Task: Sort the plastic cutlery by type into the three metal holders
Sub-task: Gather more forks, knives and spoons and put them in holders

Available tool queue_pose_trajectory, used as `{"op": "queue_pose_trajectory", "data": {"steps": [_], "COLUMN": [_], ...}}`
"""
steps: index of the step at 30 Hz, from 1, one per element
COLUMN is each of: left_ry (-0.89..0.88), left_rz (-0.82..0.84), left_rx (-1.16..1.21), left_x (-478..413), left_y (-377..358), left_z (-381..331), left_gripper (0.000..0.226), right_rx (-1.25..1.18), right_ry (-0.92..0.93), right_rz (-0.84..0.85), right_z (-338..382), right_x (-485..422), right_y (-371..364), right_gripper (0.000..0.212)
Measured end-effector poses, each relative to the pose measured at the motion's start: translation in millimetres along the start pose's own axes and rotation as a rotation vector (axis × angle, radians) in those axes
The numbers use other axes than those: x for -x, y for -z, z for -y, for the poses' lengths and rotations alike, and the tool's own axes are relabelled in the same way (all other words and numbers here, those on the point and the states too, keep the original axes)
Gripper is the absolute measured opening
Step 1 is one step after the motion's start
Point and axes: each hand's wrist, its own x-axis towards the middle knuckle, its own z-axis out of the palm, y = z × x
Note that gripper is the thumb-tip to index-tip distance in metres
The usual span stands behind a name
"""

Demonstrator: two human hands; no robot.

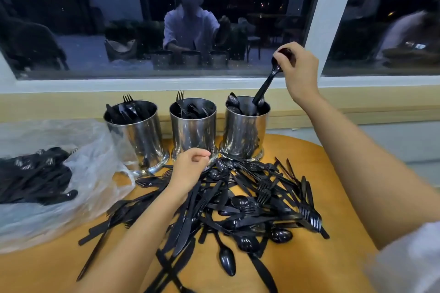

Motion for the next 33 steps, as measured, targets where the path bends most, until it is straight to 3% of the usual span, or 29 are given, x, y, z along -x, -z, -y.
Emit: {"op": "queue_pose_trajectory", "data": {"steps": [5, 7, 10, 13, 17, 20, 27, 30, 33], "left_ry": [-0.139, -0.202, -0.262, -0.345, -0.404, -0.412, -0.418, -0.413, -0.423], "left_rz": [0.064, 0.118, 0.207, 0.284, 0.401, 0.443, 0.421, 0.386, 0.377], "left_rx": [-0.248, -0.326, -0.398, -0.503, -0.690, -0.860, -0.890, -0.841, -0.798], "left_x": [-34.0, -43.7, -54.6, -63.6, -71.1, -72.2, -57.1, -45.8, -36.7], "left_y": [-38.0, -52.8, -70.4, -82.2, -92.4, -98.2, -91.2, -81.1, -70.6], "left_z": [11.7, 12.3, 10.1, 8.5, 9.6, 13.2, 23.7, 29.8, 37.4], "left_gripper": [0.015, 0.015, 0.016, 0.021, 0.034, 0.041, 0.031, 0.023, 0.016], "right_rx": [0.029, 0.158, 0.303, 0.253, 0.152, 0.087, 0.298, 0.327, 0.332], "right_ry": [-0.026, -0.063, -0.182, -0.164, 0.017, -0.011, -0.364, -0.395, -0.377], "right_rz": [0.084, 0.225, 0.513, 0.468, 0.276, 0.307, 0.749, 0.807, 0.762], "right_z": [-31.6, -44.1, -59.8, -64.1, -55.5, -56.0, -93.8, -94.5, -87.4], "right_x": [-2.2, 3.8, 11.4, 13.9, 36.4, 72.1, 160.0, 178.9, 189.0], "right_y": [-37.0, -48.9, -58.3, -54.5, -33.5, -21.7, -16.6, -17.3, -18.3], "right_gripper": [0.010, 0.011, 0.046, 0.067, 0.035, 0.017, 0.028, 0.035, 0.028]}}
